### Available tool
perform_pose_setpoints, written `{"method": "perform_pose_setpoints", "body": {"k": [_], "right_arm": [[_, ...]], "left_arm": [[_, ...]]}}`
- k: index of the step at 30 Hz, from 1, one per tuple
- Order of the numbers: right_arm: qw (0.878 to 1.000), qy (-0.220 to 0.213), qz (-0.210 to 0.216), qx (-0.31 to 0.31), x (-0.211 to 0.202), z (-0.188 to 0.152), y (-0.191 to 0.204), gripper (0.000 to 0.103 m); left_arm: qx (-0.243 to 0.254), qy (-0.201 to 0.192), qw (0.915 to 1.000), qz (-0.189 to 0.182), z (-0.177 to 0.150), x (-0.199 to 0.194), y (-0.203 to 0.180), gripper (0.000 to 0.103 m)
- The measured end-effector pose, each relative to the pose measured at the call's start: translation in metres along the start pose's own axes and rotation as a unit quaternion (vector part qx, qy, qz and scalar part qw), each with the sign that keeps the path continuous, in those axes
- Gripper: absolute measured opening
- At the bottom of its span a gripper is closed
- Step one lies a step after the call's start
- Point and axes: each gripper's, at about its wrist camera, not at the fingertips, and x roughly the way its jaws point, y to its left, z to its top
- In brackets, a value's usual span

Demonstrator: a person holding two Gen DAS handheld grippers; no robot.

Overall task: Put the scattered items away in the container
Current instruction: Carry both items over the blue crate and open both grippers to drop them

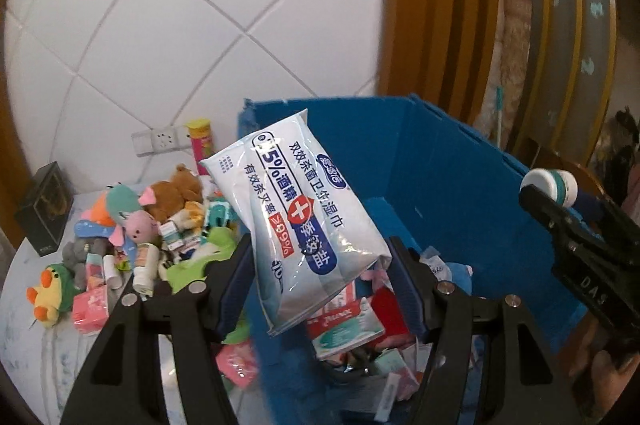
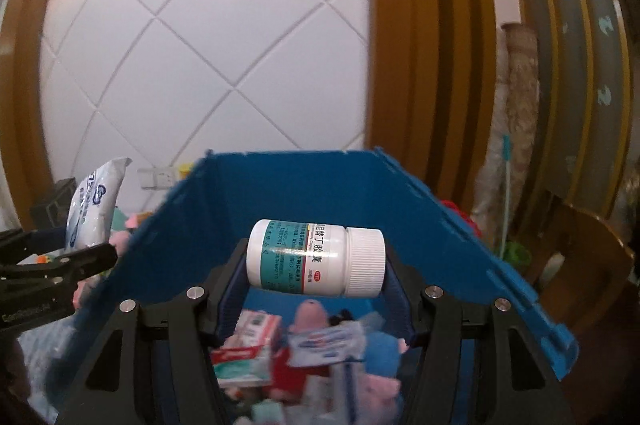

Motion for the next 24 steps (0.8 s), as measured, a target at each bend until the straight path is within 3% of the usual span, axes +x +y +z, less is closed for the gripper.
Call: {"method": "perform_pose_setpoints", "body": {"k": [4, 6, 9, 12, 13, 15, 16, 17, 20, 24], "right_arm": [[0.999, 0.018, 0.031, 0.026, 0.015, -0.002, -0.021, 0.060], [0.998, 0.010, 0.045, 0.034, 0.012, -0.002, -0.026, 0.060], [0.998, 0.031, 0.045, 0.038, 0.019, -0.004, -0.027, 0.060], [0.998, 0.036, 0.039, 0.038, 0.024, -0.003, -0.028, 0.060], [0.998, 0.038, 0.035, 0.037, 0.024, -0.003, -0.028, 0.061], [0.998, 0.041, 0.034, 0.031, 0.023, -0.003, -0.024, 0.076], [0.998, 0.040, 0.033, 0.029, 0.024, -0.003, -0.022, 0.093], [0.999, 0.037, 0.028, 0.027, 0.024, -0.005, -0.020, 0.103], [0.999, 0.033, 0.009, 0.023, 0.023, -0.006, -0.017, 0.103], [0.998, 0.041, 0.015, 0.043, 0.028, -0.007, -0.024, 0.103]], "left_arm": [[-0.007, 0.000, 0.9995, 0.032, 0.007, 0.002, 0.000, 0.064], [-0.006, 0.010, 0.9994, 0.034, 0.008, 0.006, -0.003, 0.064], [0.005, 0.012, 0.9993, 0.036, 0.006, 0.005, -0.008, 0.064], [0.013, 0.019, 0.9992, 0.033, 0.006, 0.006, -0.012, 0.069], [0.015, 0.018, 0.9992, 0.034, 0.006, 0.006, -0.013, 0.077], [0.018, 0.015, 0.9991, 0.035, 0.006, 0.007, -0.013, 0.092], [0.019, 0.013, 0.9991, 0.037, 0.007, 0.008, -0.012, 0.099], [0.019, 0.011, 0.9990, 0.039, 0.007, 0.008, -0.011, 0.102], [0.021, 0.011, 0.9988, 0.044, 0.006, 0.008, -0.012, 0.102], [0.015, 0.011, 0.9990, 0.040, 0.006, 0.009, -0.009, 0.102]]}}
